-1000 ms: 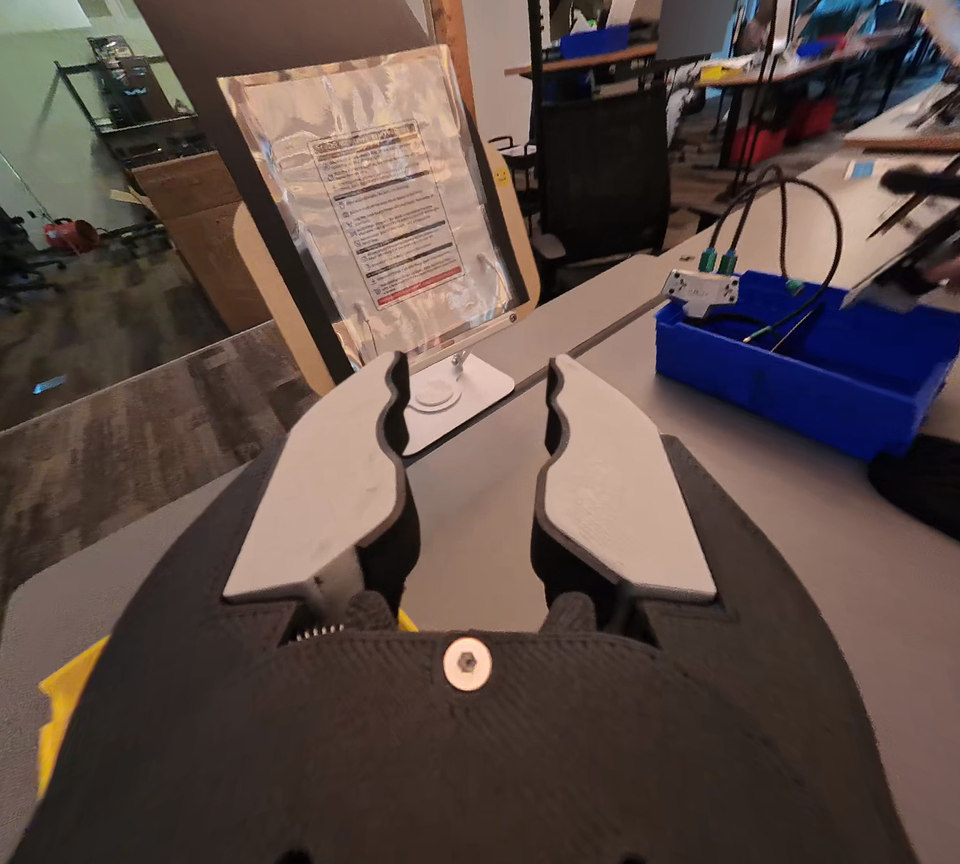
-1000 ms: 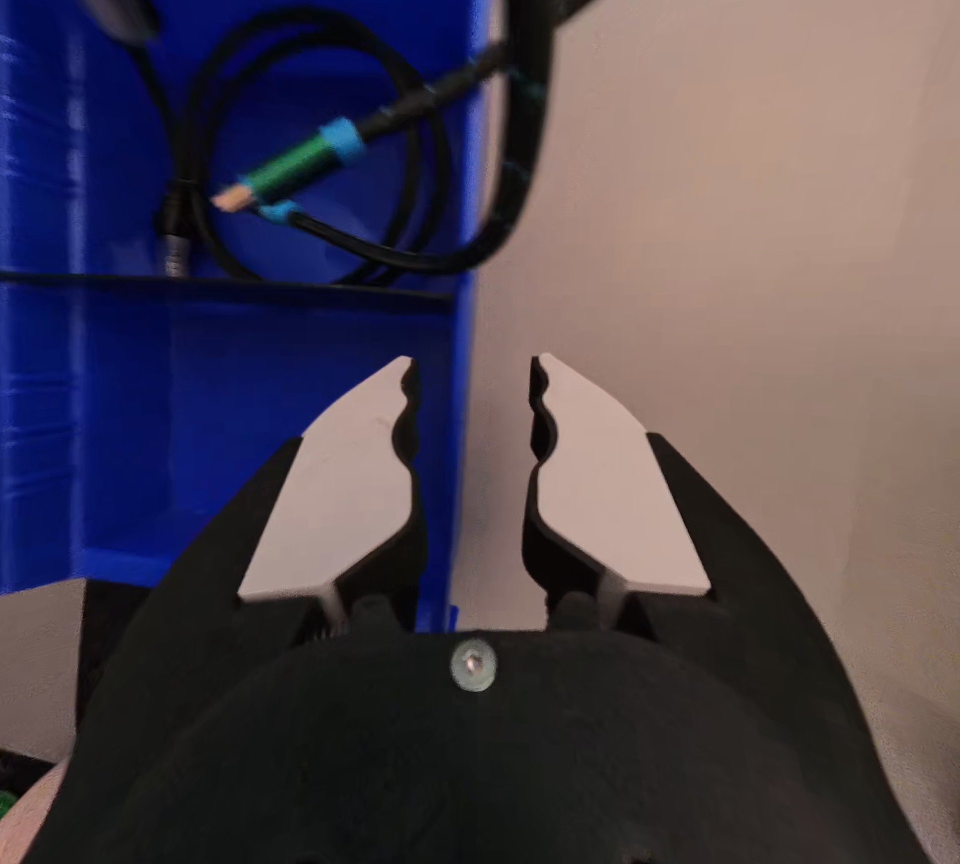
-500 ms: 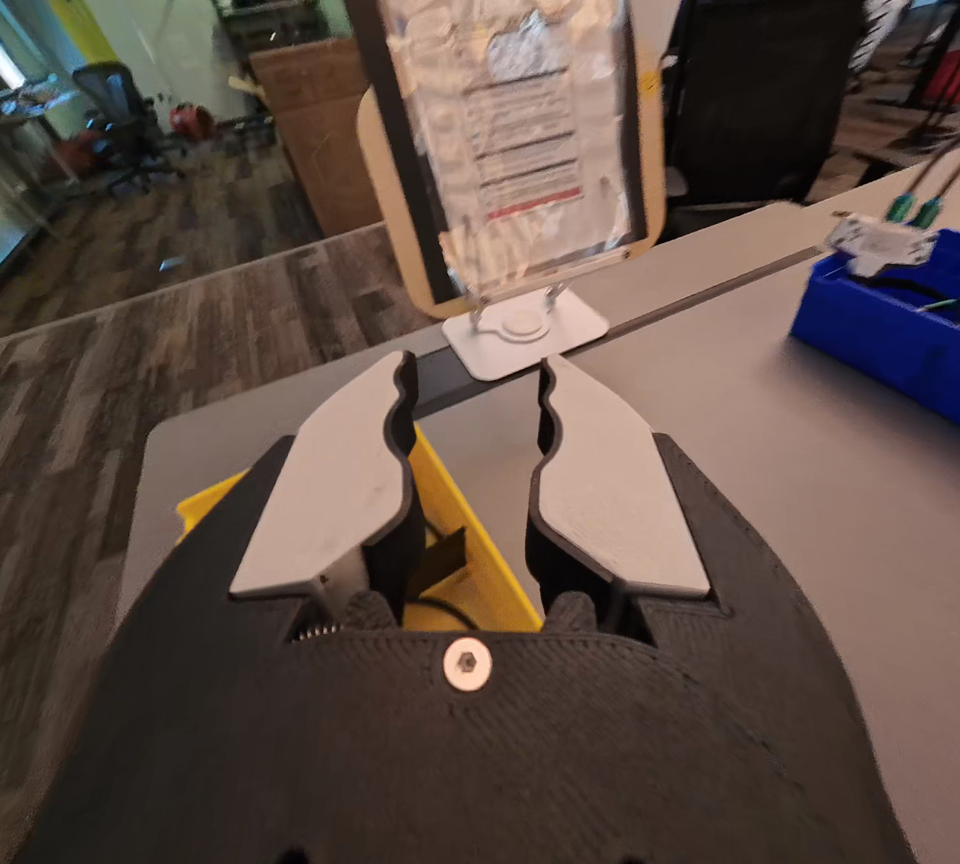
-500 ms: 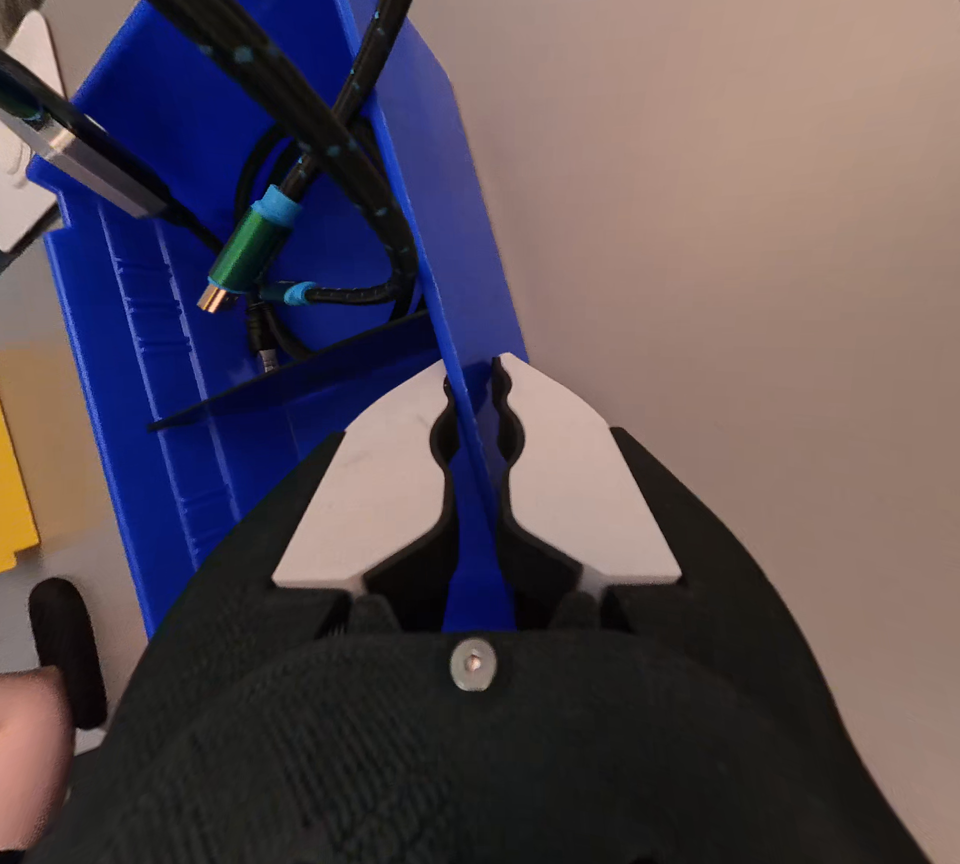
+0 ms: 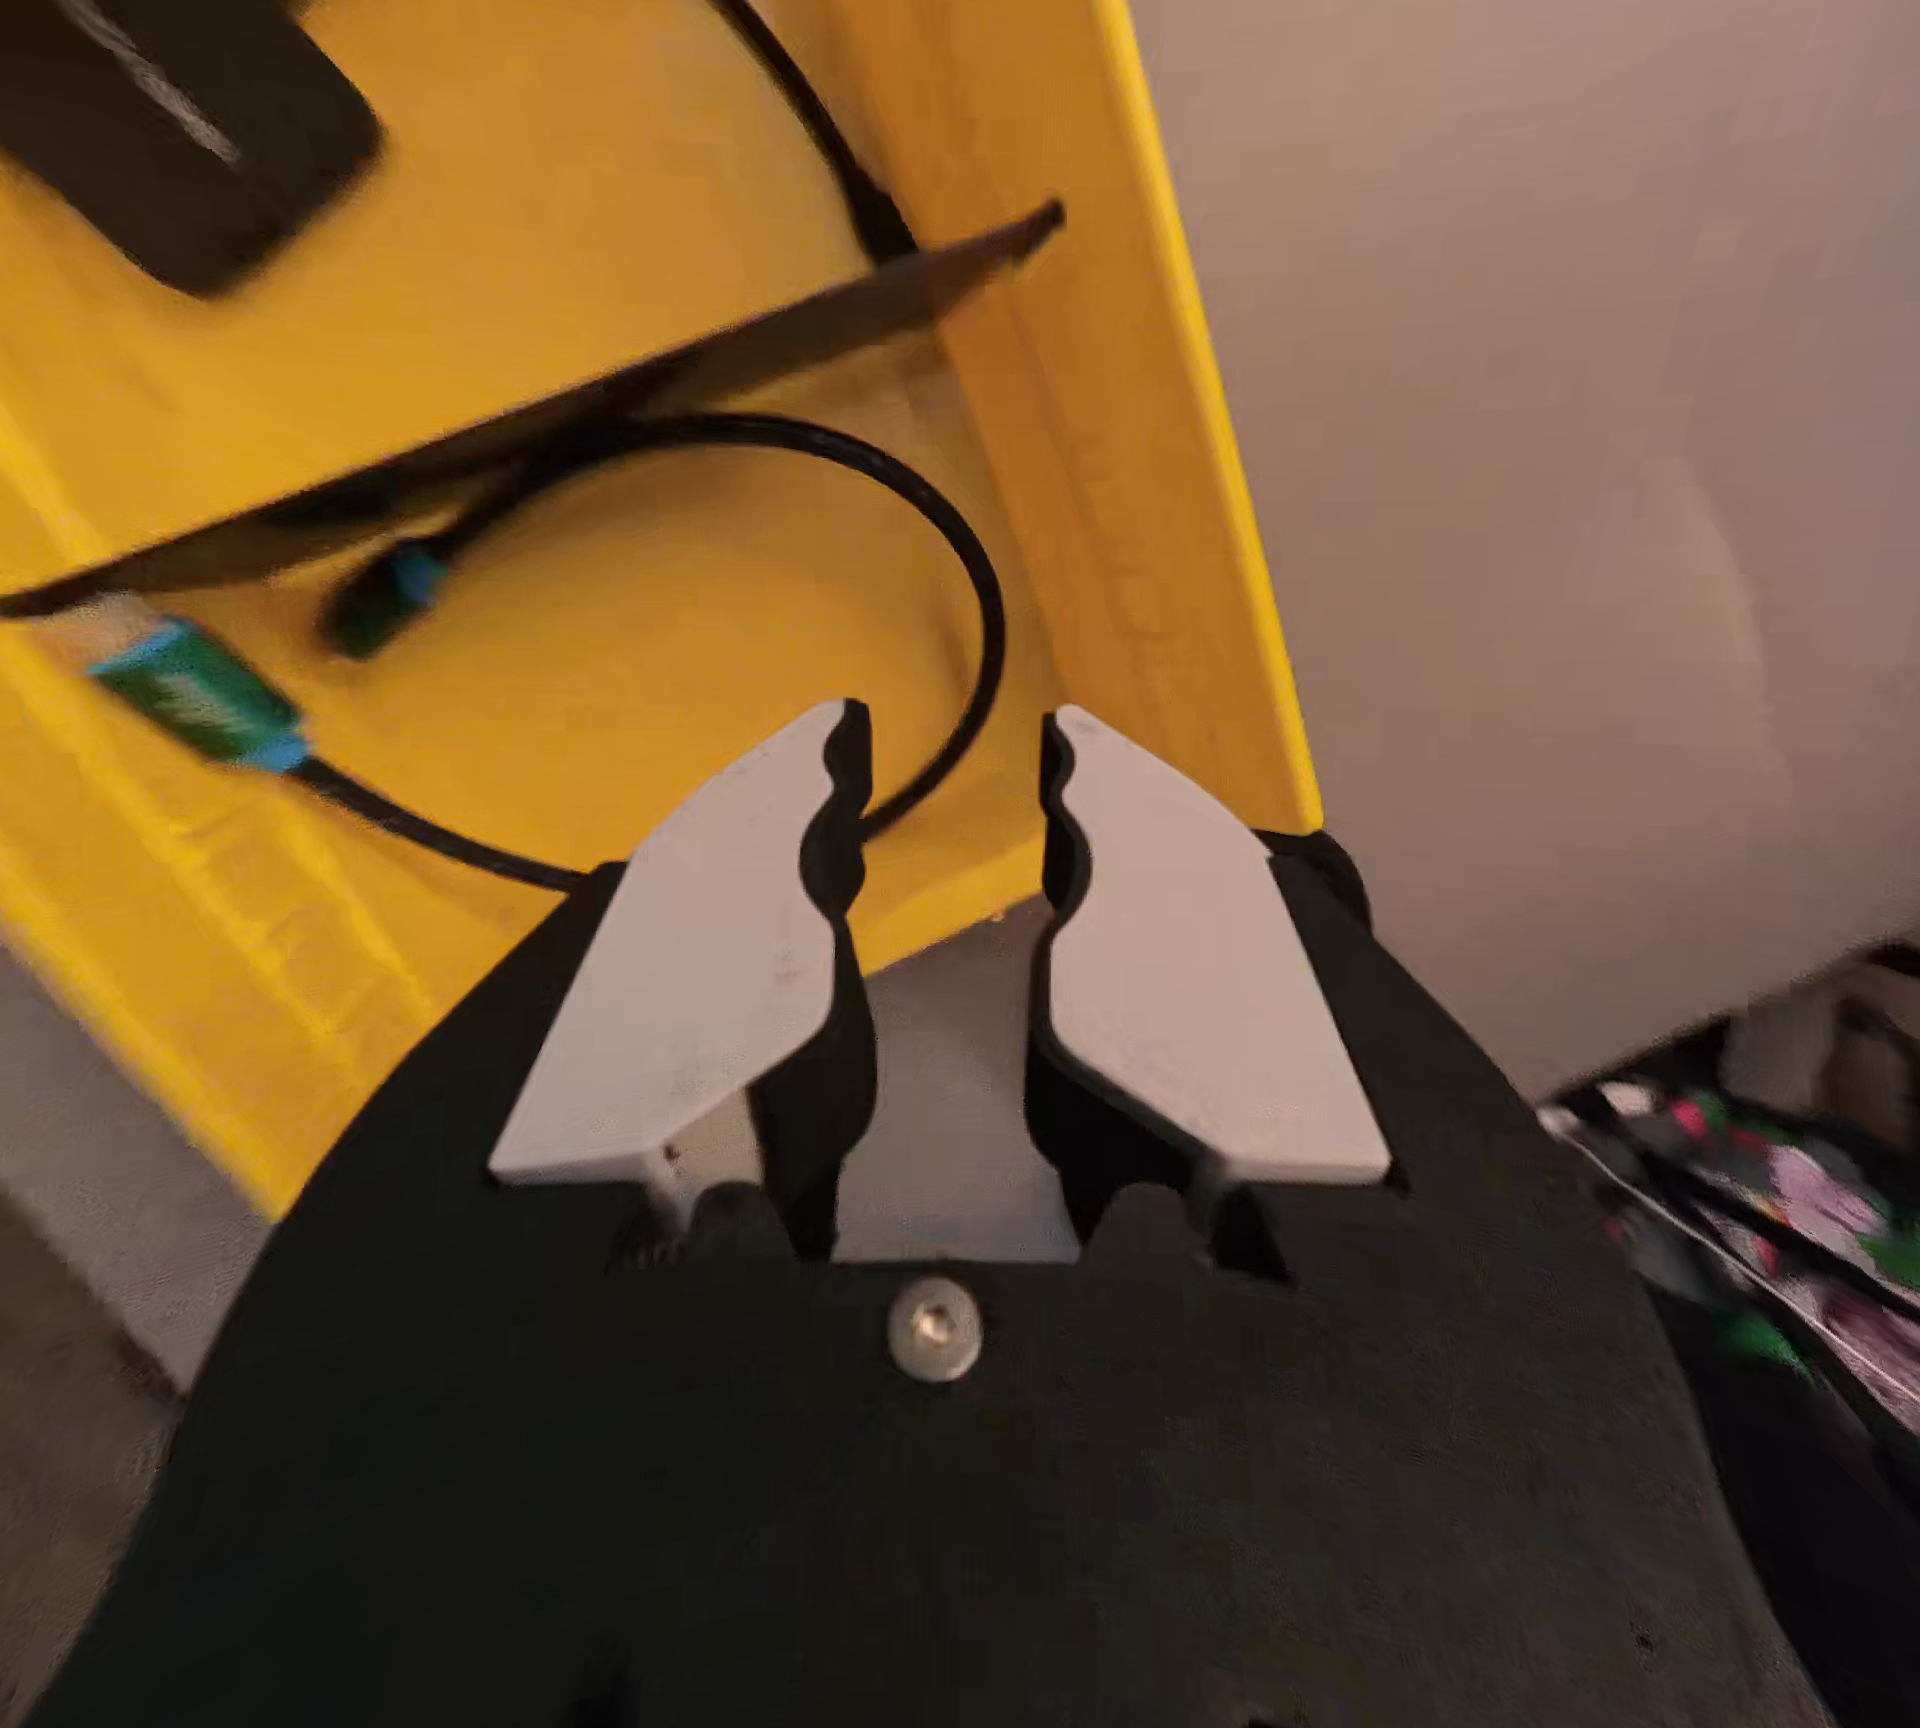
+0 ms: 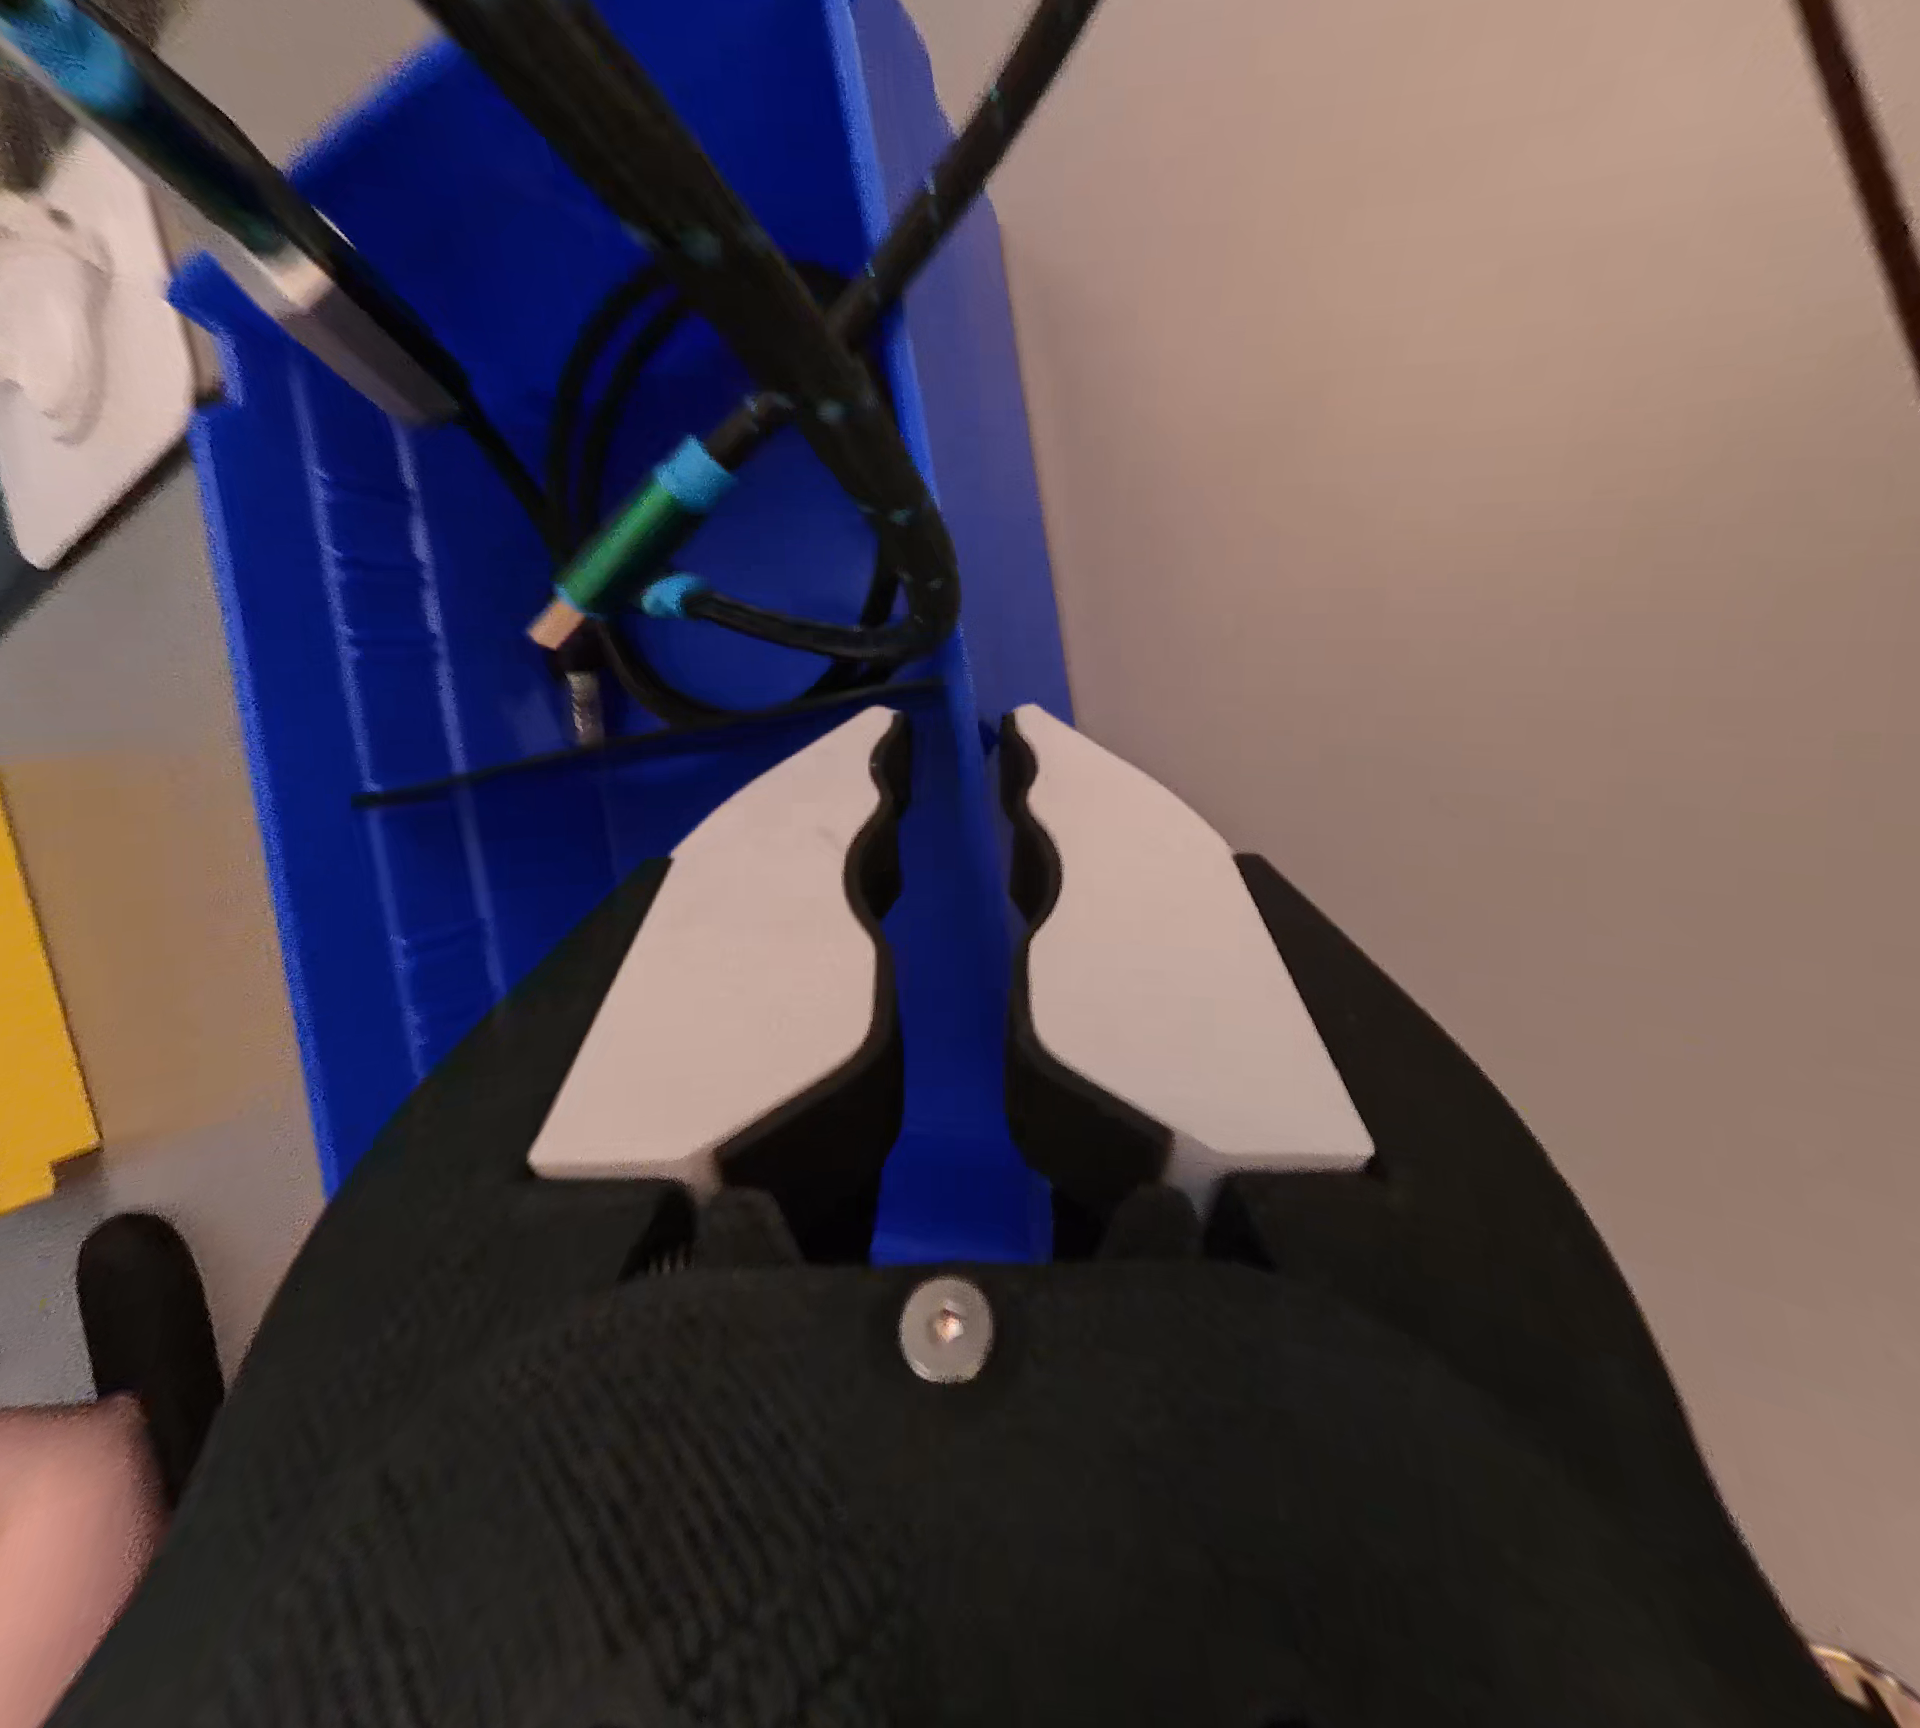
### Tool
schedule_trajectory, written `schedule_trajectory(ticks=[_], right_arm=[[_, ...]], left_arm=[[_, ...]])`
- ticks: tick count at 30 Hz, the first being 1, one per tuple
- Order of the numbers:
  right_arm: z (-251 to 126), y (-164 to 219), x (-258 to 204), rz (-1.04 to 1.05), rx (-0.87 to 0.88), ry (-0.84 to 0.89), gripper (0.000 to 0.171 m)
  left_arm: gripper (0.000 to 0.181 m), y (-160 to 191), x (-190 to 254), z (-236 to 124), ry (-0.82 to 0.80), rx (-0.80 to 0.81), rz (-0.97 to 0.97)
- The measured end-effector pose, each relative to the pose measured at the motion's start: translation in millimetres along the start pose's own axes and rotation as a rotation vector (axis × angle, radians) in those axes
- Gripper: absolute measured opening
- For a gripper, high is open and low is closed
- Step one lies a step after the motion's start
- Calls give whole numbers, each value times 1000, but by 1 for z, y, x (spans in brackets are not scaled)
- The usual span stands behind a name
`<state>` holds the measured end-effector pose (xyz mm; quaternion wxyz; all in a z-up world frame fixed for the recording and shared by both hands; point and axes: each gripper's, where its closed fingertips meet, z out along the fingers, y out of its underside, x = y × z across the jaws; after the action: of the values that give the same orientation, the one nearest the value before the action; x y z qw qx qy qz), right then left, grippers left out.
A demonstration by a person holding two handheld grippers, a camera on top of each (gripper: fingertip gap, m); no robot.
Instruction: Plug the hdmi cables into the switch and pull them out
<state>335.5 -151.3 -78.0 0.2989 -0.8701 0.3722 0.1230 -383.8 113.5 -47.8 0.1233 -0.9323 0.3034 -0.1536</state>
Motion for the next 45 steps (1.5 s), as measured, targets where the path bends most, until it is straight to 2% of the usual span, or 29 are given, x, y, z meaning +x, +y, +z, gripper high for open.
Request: schedule_trajectory(ticks=[3, 7, 12, 18, 22, 25, 31, 45], right_arm=[[-17, -14, 0, -22, 99, 38, 24], [-32, -22, -8, -42, 173, 29, 25], [-27, -20, -13, -68, 153, 20, 26], [-21, -18, -14, -74, 128, -4, 26], [-21, -18, -12, -67, 134, -18, 26], [-20, -18, -12, -65, 131, -32, 26], [-17, -17, -12, -64, 123, -43, 25], [-12, -16, -13, -68, 111, -57, 25]], left_arm=[[26, -1, 4, 26, 108, -85, -34], [32, -3, 3, 47, 175, -136, -83], [34, -9, -5, 63, 193, -155, -170], [33, -10, -6, 80, 180, -212, -178], [26, -7, -2, 88, 180, -260, -165], [16, -2, 2, 90, 202, -295, -141], [14, -1, 6, 90, 254, -314, -146], [11, 7, 21, 63, 267, -293, -75]])
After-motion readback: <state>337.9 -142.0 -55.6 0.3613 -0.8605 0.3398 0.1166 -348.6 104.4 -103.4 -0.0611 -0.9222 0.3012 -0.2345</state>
